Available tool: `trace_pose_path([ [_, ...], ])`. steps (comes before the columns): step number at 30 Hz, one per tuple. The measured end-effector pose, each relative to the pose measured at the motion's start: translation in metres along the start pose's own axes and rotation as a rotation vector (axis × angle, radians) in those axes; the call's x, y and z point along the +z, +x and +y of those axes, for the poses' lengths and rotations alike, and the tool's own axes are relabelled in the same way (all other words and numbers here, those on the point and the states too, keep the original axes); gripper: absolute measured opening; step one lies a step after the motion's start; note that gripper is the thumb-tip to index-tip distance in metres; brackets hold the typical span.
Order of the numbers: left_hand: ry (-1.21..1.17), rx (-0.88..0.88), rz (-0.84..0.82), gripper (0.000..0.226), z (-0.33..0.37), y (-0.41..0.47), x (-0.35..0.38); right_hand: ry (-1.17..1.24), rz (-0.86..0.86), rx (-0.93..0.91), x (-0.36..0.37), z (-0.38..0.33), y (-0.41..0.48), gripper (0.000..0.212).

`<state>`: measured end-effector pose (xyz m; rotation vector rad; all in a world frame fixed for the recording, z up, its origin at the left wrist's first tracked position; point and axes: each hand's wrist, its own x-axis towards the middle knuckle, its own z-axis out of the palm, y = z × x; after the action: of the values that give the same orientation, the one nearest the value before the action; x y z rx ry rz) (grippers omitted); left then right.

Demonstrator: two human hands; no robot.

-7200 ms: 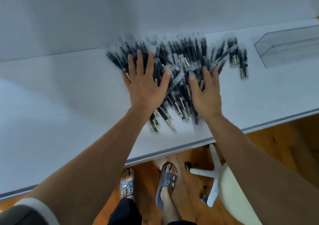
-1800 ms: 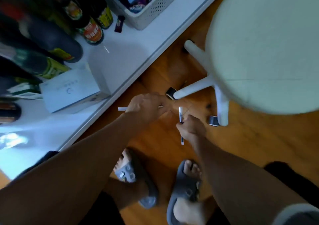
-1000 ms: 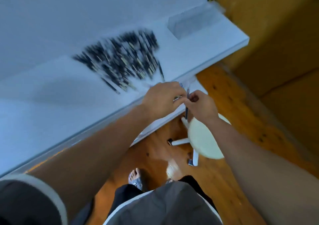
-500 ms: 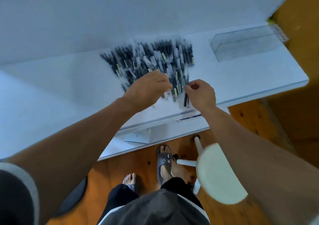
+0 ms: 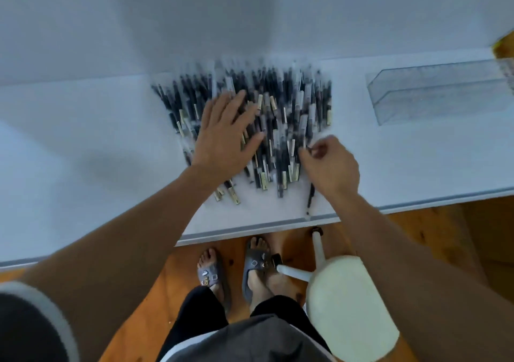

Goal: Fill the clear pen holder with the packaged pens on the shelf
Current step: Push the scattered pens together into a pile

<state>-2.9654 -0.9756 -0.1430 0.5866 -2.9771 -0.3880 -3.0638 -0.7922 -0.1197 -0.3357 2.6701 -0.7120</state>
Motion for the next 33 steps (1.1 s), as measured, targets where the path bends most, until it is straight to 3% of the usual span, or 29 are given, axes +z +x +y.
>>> trace_pose_path([
  [3, -0.031, -0.135, -0.046, 0.065, -0.002, -0.012, 0.006, -0.012, -0.062, 0.023, 0.000, 0.007, -0.011, 0.036],
  [13, 0.061, -0.101, -0.095, 0.070, 0.004, 0.005, 0.021, -0.028, -0.039, -0.024, -0.002, 0.003, 0.003, 0.046],
  [17, 0.003, -0.082, -0.091, 0.068, 0.002, 0.003, 0.016, 0.184, -0.017, 0.117, -0.004, 0.000, 0.019, 0.045],
  [20, -0.066, -0.121, 0.006, 0.066, 0.001, -0.003, 0.004, 0.365, 0.017, 0.192, -0.005, -0.003, 0.028, 0.039],
  [23, -0.168, -0.376, 0.092, 0.068, -0.010, -0.019, -0.004, 0.319, 0.084, 0.088, 0.001, -0.010, 0.037, 0.036],
  [25, -0.280, -0.524, 0.082, 0.071, -0.022, -0.029, -0.001, 0.299, 0.147, 0.022, 0.007, -0.014, 0.044, 0.045],
  [28, -0.384, -0.557, 0.047, 0.076, -0.031, -0.026, 0.007, 0.312, 0.104, 0.007, 0.016, -0.011, 0.055, 0.062],
  [33, -0.408, -0.520, 0.090, 0.078, -0.020, -0.007, 0.016, 0.227, 0.030, -0.130, 0.034, -0.011, 0.065, 0.066],
])
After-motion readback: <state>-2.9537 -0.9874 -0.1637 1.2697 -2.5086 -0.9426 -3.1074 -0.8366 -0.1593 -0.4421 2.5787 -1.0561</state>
